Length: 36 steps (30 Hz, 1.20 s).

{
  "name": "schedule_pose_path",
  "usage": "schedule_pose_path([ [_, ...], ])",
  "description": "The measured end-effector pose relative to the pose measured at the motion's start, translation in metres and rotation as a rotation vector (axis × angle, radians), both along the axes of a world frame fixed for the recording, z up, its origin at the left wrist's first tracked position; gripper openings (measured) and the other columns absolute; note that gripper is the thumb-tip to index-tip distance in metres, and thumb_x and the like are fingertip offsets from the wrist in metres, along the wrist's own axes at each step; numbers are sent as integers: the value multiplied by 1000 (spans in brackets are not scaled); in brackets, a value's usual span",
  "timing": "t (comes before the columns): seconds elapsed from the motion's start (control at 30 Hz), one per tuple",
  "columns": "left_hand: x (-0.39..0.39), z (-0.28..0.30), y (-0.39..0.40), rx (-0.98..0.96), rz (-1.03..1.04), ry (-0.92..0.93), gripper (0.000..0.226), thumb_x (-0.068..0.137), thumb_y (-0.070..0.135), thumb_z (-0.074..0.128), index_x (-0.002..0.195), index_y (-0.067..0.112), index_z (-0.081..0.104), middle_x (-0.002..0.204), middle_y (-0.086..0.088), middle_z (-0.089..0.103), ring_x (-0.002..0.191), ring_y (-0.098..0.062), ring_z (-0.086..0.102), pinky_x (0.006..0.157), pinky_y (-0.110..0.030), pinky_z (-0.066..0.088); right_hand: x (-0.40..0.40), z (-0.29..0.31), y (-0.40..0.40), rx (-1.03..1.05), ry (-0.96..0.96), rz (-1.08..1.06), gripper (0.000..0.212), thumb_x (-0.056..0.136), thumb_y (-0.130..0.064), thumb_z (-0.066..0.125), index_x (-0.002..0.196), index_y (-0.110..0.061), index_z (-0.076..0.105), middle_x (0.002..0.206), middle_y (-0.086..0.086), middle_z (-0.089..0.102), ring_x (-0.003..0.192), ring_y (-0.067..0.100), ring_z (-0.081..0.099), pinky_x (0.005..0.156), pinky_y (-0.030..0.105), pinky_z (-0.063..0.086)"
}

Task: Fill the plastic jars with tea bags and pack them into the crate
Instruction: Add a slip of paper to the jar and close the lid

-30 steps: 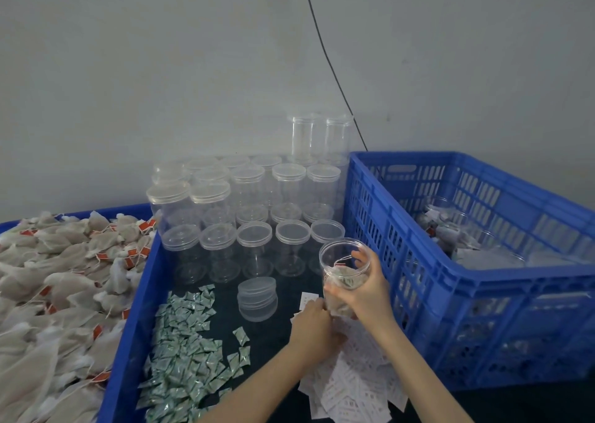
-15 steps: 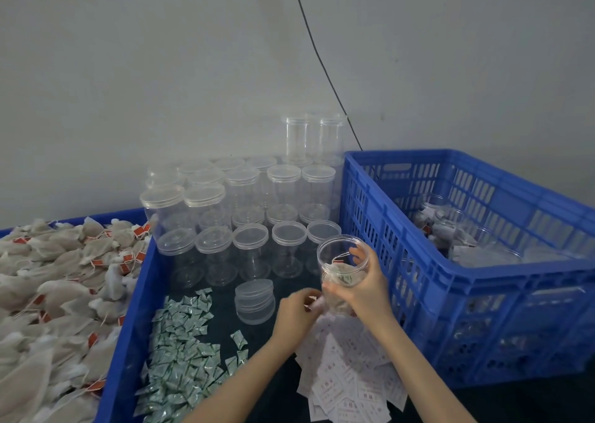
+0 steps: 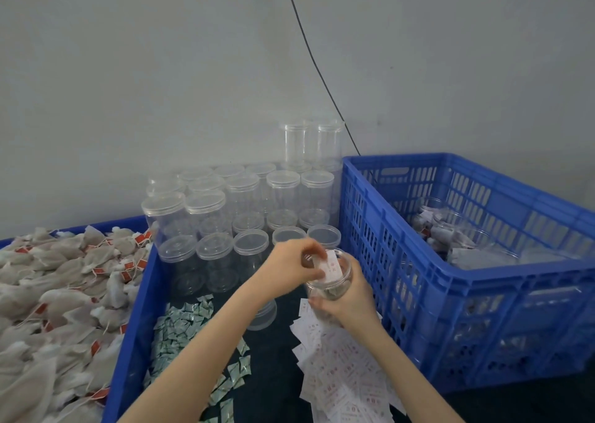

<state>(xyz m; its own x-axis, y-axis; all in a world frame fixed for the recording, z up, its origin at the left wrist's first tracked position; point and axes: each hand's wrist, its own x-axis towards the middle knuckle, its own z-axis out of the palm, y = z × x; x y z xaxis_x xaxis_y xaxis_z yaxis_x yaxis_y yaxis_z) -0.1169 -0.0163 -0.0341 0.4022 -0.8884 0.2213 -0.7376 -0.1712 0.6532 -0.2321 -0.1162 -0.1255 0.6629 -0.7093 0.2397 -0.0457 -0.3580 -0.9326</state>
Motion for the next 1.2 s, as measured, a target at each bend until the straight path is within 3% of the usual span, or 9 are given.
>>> schedule_pose_path([
  [0.13, -4, 1, -9, 185, 41, -391, 25, 84, 21, 68, 109, 26, 67, 103, 5, 65, 89, -13, 62, 79, -34, 54, -1, -1, 3, -12, 16, 18, 91, 56, -23, 94, 127, -45, 41, 120, -23, 57, 103, -16, 54, 75, 2, 45],
  [0.3, -3, 4, -5, 101, 51, -469, 20, 93, 30, 57, 107, 29, 71, 116, 7, 62, 98, -12, 58, 81, -34, 53, -4, -1, 1, -17, 47, 3, 87, 56, -26, 94, 117, -57, 40, 120, -23, 55, 107, -7, 56, 76, 6, 46],
  [0.43, -1, -2, 1, 117, 26, -574, 27, 95, 41, 50, 109, 33, 71, 148, 3, 38, 133, -16, 32, 101, -36, 34, -5, 5, -2, -39, 56, -2, 87, 56, -31, 93, 111, -64, 36, 121, -31, 49, 106, -11, 52, 73, 7, 44],
  [0.53, -1, -5, 2, 238, -9, -465, 40, 98, 49, 38, 108, 30, 72, 159, 2, 16, 144, -16, 9, 114, -40, 17, -1, 8, -2, -21, 42, -4, 86, 48, -43, 89, 107, -73, 35, 120, -30, 50, 108, -4, 55, 78, 11, 46],
  [0.63, 2, -7, 4, 123, 8, -260, 39, 98, 47, 38, 123, 30, 63, 158, 5, 18, 144, -15, 11, 115, -37, 15, 1, 10, -2, 10, 16, -9, 86, 52, -37, 93, 106, -74, 37, 121, -28, 52, 108, -3, 58, 82, 13, 46],
  [0.7, 4, -10, 10, 6, -51, -3, 50, 93, 47, 52, 140, 38, 39, 152, 15, 27, 140, -7, 24, 111, -23, 22, 2, 16, -3, 18, -14, -18, 90, 57, -31, 94, 122, -61, 38, 119, -26, 53, 105, -9, 58, 78, 9, 45],
  [0.8, 1, -17, 15, -34, -263, 475, 84, 80, 38, 74, 139, 51, 16, 133, 34, 46, 126, 6, 44, 98, -14, 41, 3, 29, -7, 45, -90, 11, 108, 69, -21, 90, 150, -28, 20, 122, -19, 53, 103, -11, 58, 86, 14, 47],
  [1.03, 2, -11, 3, -302, -133, 381, 86, 62, 14, 84, 112, 69, 41, 114, 23, 63, 107, -2, 62, 90, -22, 52, 4, 78, -6, -59, -116, 59, 114, 70, -15, 88, 154, -19, 12, 134, -16, 42, 114, -14, 47, 93, 2, 37],
  [1.2, -2, 3, -3, -404, -53, 221, 86, 60, 13, 84, 107, 71, 41, 104, 30, 63, 95, 10, 60, 73, -2, 44, 0, 129, -8, -326, -65, 50, 100, 72, -32, 87, 152, -22, 28, 144, -9, 43, 133, 5, 39, 111, 25, 34],
])
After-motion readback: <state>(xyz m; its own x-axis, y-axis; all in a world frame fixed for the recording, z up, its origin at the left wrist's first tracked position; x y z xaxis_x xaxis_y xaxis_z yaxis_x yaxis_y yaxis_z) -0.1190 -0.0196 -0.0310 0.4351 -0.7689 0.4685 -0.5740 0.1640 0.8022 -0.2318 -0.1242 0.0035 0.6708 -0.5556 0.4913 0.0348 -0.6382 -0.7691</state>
